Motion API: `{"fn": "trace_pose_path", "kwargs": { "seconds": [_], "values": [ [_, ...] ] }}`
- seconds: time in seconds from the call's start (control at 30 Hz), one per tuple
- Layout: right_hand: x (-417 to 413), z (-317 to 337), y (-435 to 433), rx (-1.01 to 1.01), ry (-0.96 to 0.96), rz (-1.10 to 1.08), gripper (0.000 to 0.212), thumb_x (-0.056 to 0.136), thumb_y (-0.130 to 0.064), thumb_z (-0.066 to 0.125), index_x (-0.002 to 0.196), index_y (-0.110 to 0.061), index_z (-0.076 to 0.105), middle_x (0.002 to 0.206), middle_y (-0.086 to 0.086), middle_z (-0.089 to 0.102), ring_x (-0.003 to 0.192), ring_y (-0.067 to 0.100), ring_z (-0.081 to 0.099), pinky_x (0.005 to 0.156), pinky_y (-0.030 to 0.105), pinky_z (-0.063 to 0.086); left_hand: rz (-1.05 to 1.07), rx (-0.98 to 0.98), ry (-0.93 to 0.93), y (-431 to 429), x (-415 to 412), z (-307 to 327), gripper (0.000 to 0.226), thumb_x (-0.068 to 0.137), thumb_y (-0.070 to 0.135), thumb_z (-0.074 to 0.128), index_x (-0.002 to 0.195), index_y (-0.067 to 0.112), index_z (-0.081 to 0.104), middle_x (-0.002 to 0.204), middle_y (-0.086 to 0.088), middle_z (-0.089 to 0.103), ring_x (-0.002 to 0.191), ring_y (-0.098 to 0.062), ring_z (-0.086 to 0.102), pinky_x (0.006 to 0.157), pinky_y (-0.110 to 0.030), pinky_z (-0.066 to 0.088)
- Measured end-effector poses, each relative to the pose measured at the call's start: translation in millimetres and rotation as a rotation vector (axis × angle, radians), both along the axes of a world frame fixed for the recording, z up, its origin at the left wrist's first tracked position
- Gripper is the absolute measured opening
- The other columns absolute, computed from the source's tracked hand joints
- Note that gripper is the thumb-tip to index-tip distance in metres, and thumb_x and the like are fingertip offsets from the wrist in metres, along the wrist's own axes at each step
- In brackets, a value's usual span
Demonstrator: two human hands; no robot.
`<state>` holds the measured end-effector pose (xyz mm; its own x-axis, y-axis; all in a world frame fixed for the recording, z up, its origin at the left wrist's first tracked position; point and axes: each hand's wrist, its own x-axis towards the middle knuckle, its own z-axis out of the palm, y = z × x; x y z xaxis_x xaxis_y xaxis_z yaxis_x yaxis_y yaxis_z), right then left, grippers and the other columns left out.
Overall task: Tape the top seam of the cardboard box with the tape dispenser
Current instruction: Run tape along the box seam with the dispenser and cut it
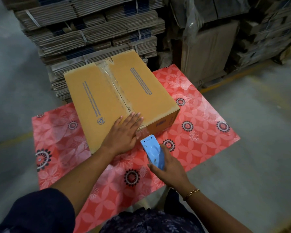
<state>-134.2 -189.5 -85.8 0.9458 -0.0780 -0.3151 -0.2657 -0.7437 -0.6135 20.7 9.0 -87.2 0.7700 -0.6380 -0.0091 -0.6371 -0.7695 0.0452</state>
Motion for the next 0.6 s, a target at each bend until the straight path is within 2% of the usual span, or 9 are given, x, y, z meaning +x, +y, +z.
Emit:
{"fn": "trace_pose_path", "kwargs": {
  "seconds": [0.07,0.17,0.23,0.33,0.43,0.5,0.6],
  "values": [
    [1.9,2.4,1.3,-0.029,0.009,-0.025,0.092,0.081,-0.079,0.050,0.152,-0.031,0.019,0.119,0.004,0.068,0.087,0.026,0.067,0.059,0.032,0.043,-0.009,0.006,0.005,0.6,0.6,-0.2,0.081,0.093,0.048,0.044,0.162,0.026,0.006,0.172,0.003,0.007,0.158,-0.016,0.007,0.126,-0.051,0.014],
    [2.7,8.5,1.7,-0.052,0.022,-0.037,0.084,0.081,-0.080,0.048,0.147,-0.034,0.023,0.095,0.000,0.066,0.073,0.025,0.065,0.056,0.036,0.052,-0.012,0.015,0.009,0.9,0.4,-0.8,0.078,0.097,0.053,0.038,0.162,0.027,0.003,0.172,0.004,0.003,0.158,-0.016,0.004,0.127,-0.050,0.012],
    [2.9,14.2,1.5,-0.042,0.014,-0.028,0.080,0.082,-0.077,0.048,0.145,-0.034,0.024,0.087,-0.004,0.062,0.069,0.023,0.064,0.057,0.037,0.053,0.006,-0.003,0.013,-0.2,0.2,-2.2,0.071,0.101,0.055,0.030,0.162,0.028,0.005,0.171,0.005,0.004,0.158,-0.014,0.005,0.126,-0.050,0.013],
    [7.9,26.1,-1.4,-0.046,0.037,-0.008,0.075,0.085,-0.073,0.050,0.142,-0.029,0.030,0.074,-0.009,0.053,0.062,0.018,0.057,0.054,0.036,0.046,0.014,-0.005,0.004,-0.5,0.1,-3.4,0.066,0.104,0.051,0.026,0.162,0.028,0.005,0.171,0.006,0.005,0.158,-0.014,0.005,0.126,-0.050,0.014],
    [15.7,39.1,-3.2,-0.114,0.096,0.022,0.073,0.082,-0.074,0.050,0.135,-0.026,0.036,0.074,-0.004,0.055,0.064,0.022,0.058,0.054,0.036,0.043,0.006,-0.005,-0.019,-1.0,-1.7,-4.7,0.064,0.105,0.048,0.026,0.162,0.026,0.008,0.171,0.004,0.007,0.158,-0.016,0.008,0.126,-0.050,0.015],
    [35.4,45.4,-1.7,-0.116,0.167,0.012,0.065,0.078,-0.070,0.054,0.121,-0.022,0.044,0.080,0.003,0.058,0.073,0.029,0.061,0.057,0.036,0.041,0.009,-0.002,-0.030,-3.0,-1.7,-3.6,0.063,0.105,0.047,0.027,0.162,0.025,0.011,0.171,0.003,0.010,0.158,-0.016,0.011,0.126,-0.050,0.017],
    [63.9,43.4,-2.8,0.003,0.393,0.031,0.040,0.073,-0.060,0.065,0.077,-0.020,0.059,0.076,0.003,0.058,0.075,0.026,0.057,0.056,0.031,0.037,0.012,0.017,-0.036,-2.5,-2.6,-2.1,0.064,0.104,0.041,0.034,0.162,0.023,0.014,0.171,0.002,0.014,0.157,-0.018,0.015,0.125,-0.051,0.020]
  ]
}}
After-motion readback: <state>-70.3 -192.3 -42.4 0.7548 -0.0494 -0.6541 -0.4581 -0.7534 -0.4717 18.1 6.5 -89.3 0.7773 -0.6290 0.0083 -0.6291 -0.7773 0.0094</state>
